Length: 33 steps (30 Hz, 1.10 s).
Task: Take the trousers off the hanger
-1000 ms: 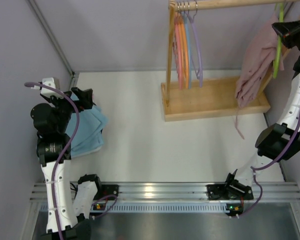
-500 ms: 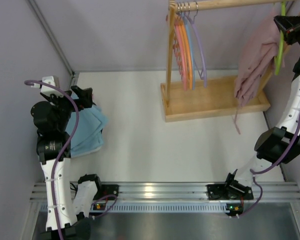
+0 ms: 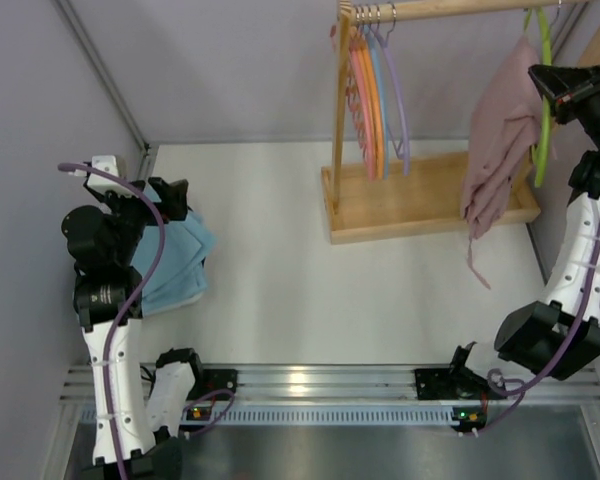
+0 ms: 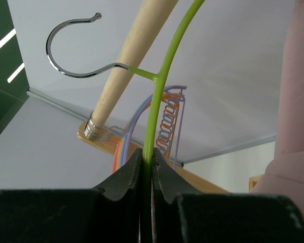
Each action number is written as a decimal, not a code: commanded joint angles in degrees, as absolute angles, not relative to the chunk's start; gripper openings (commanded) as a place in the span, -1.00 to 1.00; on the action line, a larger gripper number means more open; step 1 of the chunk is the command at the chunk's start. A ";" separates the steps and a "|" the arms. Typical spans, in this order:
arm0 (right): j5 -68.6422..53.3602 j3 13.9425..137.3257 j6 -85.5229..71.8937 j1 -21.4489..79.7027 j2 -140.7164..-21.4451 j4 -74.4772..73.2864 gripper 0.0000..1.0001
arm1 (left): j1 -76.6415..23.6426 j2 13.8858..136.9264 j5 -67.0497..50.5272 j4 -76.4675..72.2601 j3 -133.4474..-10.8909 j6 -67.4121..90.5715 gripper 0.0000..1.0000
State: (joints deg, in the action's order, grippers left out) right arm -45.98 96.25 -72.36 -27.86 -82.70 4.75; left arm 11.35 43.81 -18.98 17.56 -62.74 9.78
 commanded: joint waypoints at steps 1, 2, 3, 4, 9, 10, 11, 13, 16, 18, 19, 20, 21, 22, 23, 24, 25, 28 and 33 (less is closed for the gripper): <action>-47.55 91.34 -74.26 -27.33 -74.72 15.21 -1.00 | 11.16 41.32 -24.76 13.80 -60.91 6.16 0.97; -47.72 89.93 -74.70 -27.60 -73.49 15.21 -1.00 | 11.25 40.79 -25.83 13.10 -59.52 5.54 0.97; -48.07 88.61 -75.58 -27.77 -71.39 15.47 -1.00 | 11.25 40.43 -27.14 12.75 -58.81 4.41 0.97; -48.16 86.33 -75.85 -27.95 -70.41 15.29 -1.00 | 11.16 39.30 -28.38 12.31 -58.02 3.96 0.97; -48.34 80.60 -78.22 -28.39 -63.38 13.89 -1.00 | 10.99 36.13 -37.87 10.28 -52.74 1.67 0.97; -48.17 79.20 -78.40 -28.39 -62.41 13.71 -1.00 | 10.81 35.60 -39.01 10.28 -52.13 2.28 0.97; -48.08 78.58 -78.49 -28.39 -61.62 13.45 -1.00 | 10.64 35.33 -40.07 10.28 -50.20 3.24 0.97; -47.29 76.57 -79.01 -28.39 -59.07 12.05 -1.00 | 10.02 33.93 -43.50 10.28 -46.61 6.58 0.97; -46.23 74.80 -79.19 -28.39 -55.91 8.89 -1.00 | 6.69 30.33 -43.34 10.28 -42.47 7.65 0.97; -45.79 74.53 -78.58 -28.39 -54.06 5.81 -1.00 | 1.27 28.40 -39.40 10.28 -41.14 5.90 0.97; -45.70 74.44 -78.49 -28.39 -53.44 5.10 -1.00 | -0.86 28.30 -37.46 10.28 -40.35 5.11 0.97; -45.44 74.27 -78.14 -28.39 -52.39 4.49 -1.00 | -3.32 28.47 -35.70 10.28 -40.17 3.18 0.97; -45.35 74.27 -77.96 -28.39 -51.95 3.18 -1.00 | -7.52 30.04 -33.86 10.28 -40.08 2.03 0.97; -45.18 74.18 -77.78 -28.39 -51.51 2.73 -1.00 | -9.91 31.54 -28.88 10.28 -40.69 0.54 0.97; -45.09 74.09 -77.44 -28.39 -50.98 2.38 -1.00 | -12.37 33.64 -25.78 10.20 -41.39 -2.69 0.97; -45.09 74.18 -77.17 -28.39 -50.80 2.03 -1.00 | -17.87 38.27 -21.92 10.37 -42.53 -4.12 0.97; -45.09 74.53 -76.91 -28.39 -50.71 0.54 -1.00 | -20.89 40.50 -17.45 10.37 -44.80 -5.44 0.96; -44.74 75.41 -75.59 -28.48 -50.28 -2.54 -1.00 | -29.43 46.39 -16.69 7.57 -46.67 -6.51 0.96; -42.98 76.20 -74.01 -28.48 -49.48 -7.46 -1.00 | -45.91 53.07 -3.99 1.69 -47.29 -10.11 0.93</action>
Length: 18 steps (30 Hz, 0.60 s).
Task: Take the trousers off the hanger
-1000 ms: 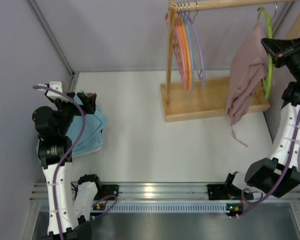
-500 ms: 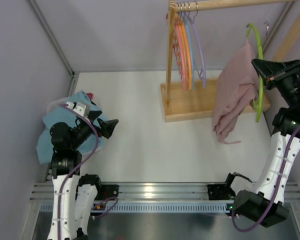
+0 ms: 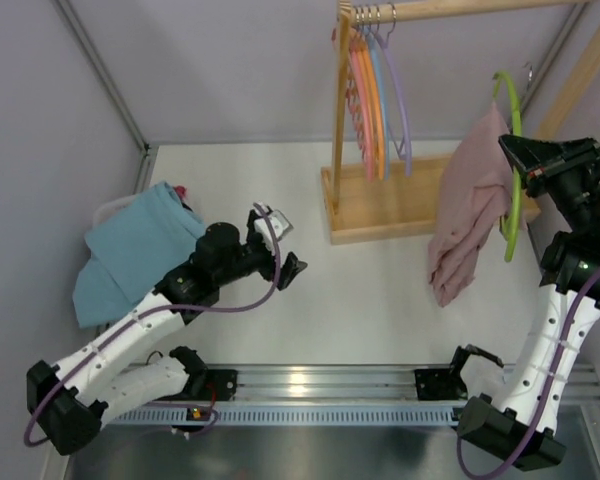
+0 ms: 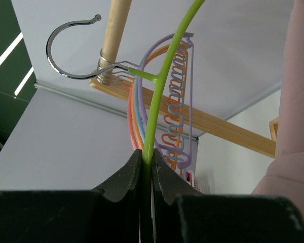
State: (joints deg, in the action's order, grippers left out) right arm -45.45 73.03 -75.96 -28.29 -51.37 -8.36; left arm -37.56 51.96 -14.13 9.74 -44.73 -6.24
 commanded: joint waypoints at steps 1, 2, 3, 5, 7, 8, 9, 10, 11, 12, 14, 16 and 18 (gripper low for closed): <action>-42.80 76.38 -73.74 -28.48 -49.22 -9.38 -1.00 | -48.84 53.87 -0.65 0.54 -47.37 -9.67 0.93; -42.45 76.29 -73.13 -28.48 -48.87 -10.10 -1.00 | -53.57 54.31 4.17 -1.82 -47.20 -7.32 0.94; -42.28 76.29 -72.86 -28.48 -48.61 -10.98 -1.00 | -55.44 54.84 4.39 -3.32 -46.85 -5.99 0.95; -42.01 75.85 -72.25 -28.48 -47.90 -13.26 -1.00 | -62.27 56.85 7.35 -9.21 -46.40 -4.66 0.97; -41.92 75.59 -71.63 -28.48 -47.29 -15.37 -1.00 | -68.70 59.92 12.10 -15.69 -47.80 -6.14 0.97; -41.66 75.67 -71.02 -28.48 -47.02 -16.08 -1.00 | -73.69 63.60 13.69 -18.34 -48.42 -7.02 0.97; -41.57 75.50 -70.93 -28.48 -46.85 -17.04 -1.00 | -75.22 65.29 15.19 -20.98 -48.95 -6.77 0.97; -41.57 75.41 -70.75 -28.48 -46.32 -17.57 -1.00 | -76.10 66.96 15.47 -26.31 -50.00 -6.25 0.97; -41.22 75.32 -70.14 -28.48 -46.23 -18.45 -1.00 | -76.81 68.63 15.47 -27.58 -50.88 -5.20 0.97; -41.13 75.24 -69.96 -28.48 -46.06 -19.24 -1.00 | -77.77 71.86 15.21 -28.03 -52.19 -4.92 0.97; -41.13 75.41 -69.52 -28.48 -45.71 -21.09 -1.00 | -78.57 75.04 16.26 -27.95 -56.85 -2.83 0.97; -41.31 75.50 -69.78 -28.48 -45.53 -21.44 -1.00 | -78.66 79.09 16.35 -28.04 -60.80 -2.81 0.97; -41.13 76.11 -70.05 -28.48 -45.35 -22.58 -1.00 | -78.66 82.86 16.96 -28.47 -63.44 -3.16 0.97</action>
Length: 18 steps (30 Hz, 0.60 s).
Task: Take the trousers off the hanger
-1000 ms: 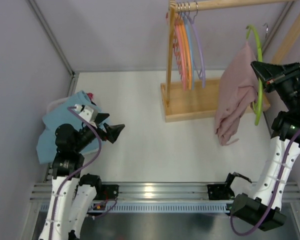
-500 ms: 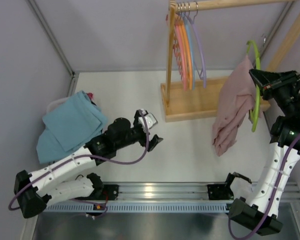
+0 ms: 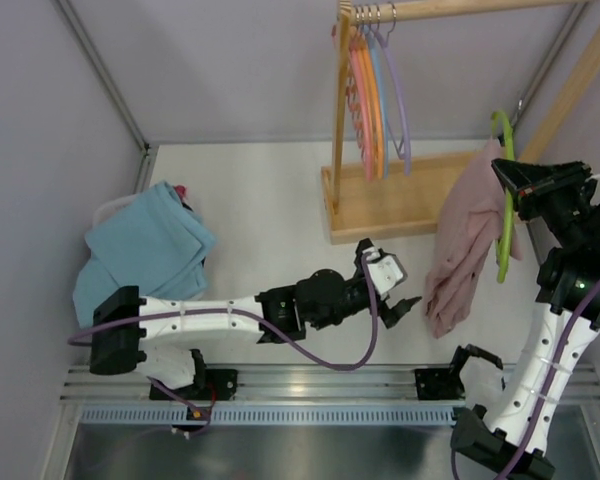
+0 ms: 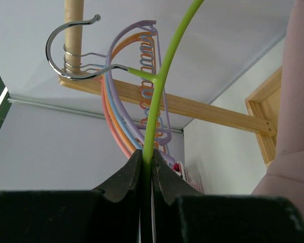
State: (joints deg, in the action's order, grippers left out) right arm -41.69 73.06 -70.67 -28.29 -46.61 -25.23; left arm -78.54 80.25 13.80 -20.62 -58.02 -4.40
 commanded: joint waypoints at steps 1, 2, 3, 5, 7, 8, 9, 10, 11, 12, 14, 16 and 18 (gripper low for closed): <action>-41.13 76.20 -70.05 -28.48 -45.26 -23.54 -1.00 | -78.66 84.01 17.40 -28.82 -65.63 -2.99 0.97; -41.13 76.29 -70.05 -28.48 -44.92 -23.90 -1.00 | -78.66 85.07 17.23 -29.61 -66.44 -3.16 0.97; -41.05 76.29 -70.14 -28.48 -44.74 -24.52 -1.00 | -78.66 86.82 16.62 -31.45 -66.88 -3.16 0.97; -40.35 76.55 -70.49 -28.48 -44.65 -25.92 -1.00 | -78.66 88.06 14.08 -33.65 -67.32 -2.99 0.97; -39.38 77.25 -70.84 -28.48 -44.47 -28.65 -1.00 | -78.66 89.82 12.58 -36.19 -67.94 -2.46 0.97; -38.59 77.52 -71.45 -28.39 -44.12 -29.44 -1.00 | -78.66 90.35 11.70 -36.82 -68.11 -2.11 0.97; -38.24 77.78 -71.80 -28.48 -43.86 -31.01 -1.00 | -78.66 91.31 9.95 -37.61 -68.29 -1.94 0.97; -37.80 77.96 -72.68 -28.39 -43.60 -31.90 -1.00 | -78.66 91.84 8.97 -38.84 -68.38 -1.76 0.97; -37.62 77.78 -73.99 -28.39 -42.98 -32.25 -1.00 | -78.66 92.28 8.18 -39.63 -68.47 -1.76 0.97; -37.53 77.52 -74.18 -28.39 -42.72 -32.34 -1.00 | -78.66 93.07 7.48 -40.07 -68.73 -1.84 0.97; -37.18 77.34 -74.35 -28.39 -41.58 -32.17 -1.00 | -78.66 94.56 7.47 -40.61 -69.78 -2.02 0.97; -37.18 76.73 -75.14 -28.39 -40.87 -30.86 -1.00 | -78.66 95.45 7.47 -40.95 -71.01 -2.28 0.97; -37.62 76.99 -76.29 -28.30 -40.08 -30.15 -1.00 | -78.66 96.85 7.73 -41.83 -71.63 -3.25 0.97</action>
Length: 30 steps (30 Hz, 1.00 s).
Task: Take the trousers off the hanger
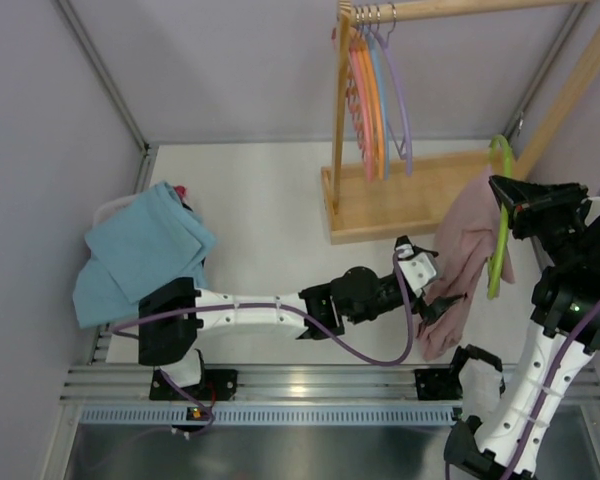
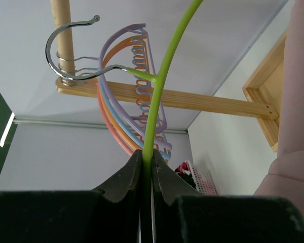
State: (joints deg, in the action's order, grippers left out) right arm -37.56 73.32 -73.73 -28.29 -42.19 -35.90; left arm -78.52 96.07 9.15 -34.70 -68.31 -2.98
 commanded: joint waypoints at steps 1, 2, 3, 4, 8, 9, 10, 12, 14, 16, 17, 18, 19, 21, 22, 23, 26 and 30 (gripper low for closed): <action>-37.62 77.17 -76.38 -28.39 -39.99 -29.89 -1.00 | -78.66 97.38 8.00 -42.01 -72.50 -3.34 0.97; -37.53 77.34 -76.90 -28.39 -39.82 -29.27 -1.00 | -78.66 98.25 8.00 -42.01 -72.94 -3.51 0.97; -37.36 77.52 -77.17 -28.30 -39.64 -28.40 -1.00 | -78.66 98.61 8.00 -42.19 -73.47 -3.43 0.97; -37.27 77.61 -77.34 -28.30 -39.38 -27.87 -1.00 | -78.58 98.96 8.00 -42.54 -74.17 -3.17 0.97; -38.14 77.96 -78.48 -28.39 -39.72 -27.33 -1.00 | -78.57 101.42 7.90 -44.03 -76.11 -4.13 0.97; -38.41 78.39 -78.40 -28.30 -39.81 -27.42 -1.00 | -78.57 102.03 8.78 -44.03 -77.51 -4.22 0.97; -38.58 78.66 -78.40 -28.30 -39.81 -27.42 -1.00 | -78.57 102.74 9.83 -44.03 -78.04 -4.83 0.97; -38.93 79.45 -78.57 -28.30 -39.99 -27.33 -1.00 | -78.14 104.58 11.95 -43.95 -79.88 -4.57 0.97; -39.02 80.07 -78.57 -28.30 -40.34 -27.77 -1.00 | -77.35 106.07 12.83 -43.95 -80.51 -5.44 0.95; -38.93 80.86 -78.49 -28.30 -40.69 -27.95 -1.00 | -77.08 106.70 13.88 -43.95 -81.03 -7.54 0.82; -38.76 81.03 -78.49 -28.30 -40.95 -27.95 -1.00 | -77.08 107.13 15.10 -43.86 -81.04 -7.99 0.76; -38.67 81.21 -78.40 -28.39 -41.13 -27.95 -1.00 | -76.91 107.05 15.73 -43.77 -80.60 -8.35 0.72; -38.50 81.30 -78.22 -28.39 -41.39 -27.95 -1.00 | -76.82 106.88 16.60 -43.77 -80.07 -9.05 0.66; -38.50 81.56 -78.48 -28.39 -41.57 -27.43 -1.00 | -76.73 105.91 18.19 -43.77 -78.24 -9.66 0.55; -38.50 81.65 -78.75 -28.39 -41.75 -27.25 -1.00 | -76.55 105.39 18.37 -43.77 -77.53 -10.02 0.38; -38.50 81.74 -79.01 -28.39 -41.84 -27.16 -1.00 | -76.03 104.77 18.80 -43.77 -76.82 -10.19 0.28; -38.41 82.00 -79.10 -28.39 -42.10 -27.07 -1.00 | -74.63 103.80 20.04 -43.59 -75.06 -10.11 -0.17; -37.27 81.39 -77.87 -28.39 -42.19 -27.51 -1.00 | -73.13 102.05 19.78 -41.93 -74.45 -9.58 -0.79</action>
State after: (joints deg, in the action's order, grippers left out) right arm -37.80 77.82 -77.45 -28.29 -42.85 -34.57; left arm -75.35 105.71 16.86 -42.00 -75.68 -9.06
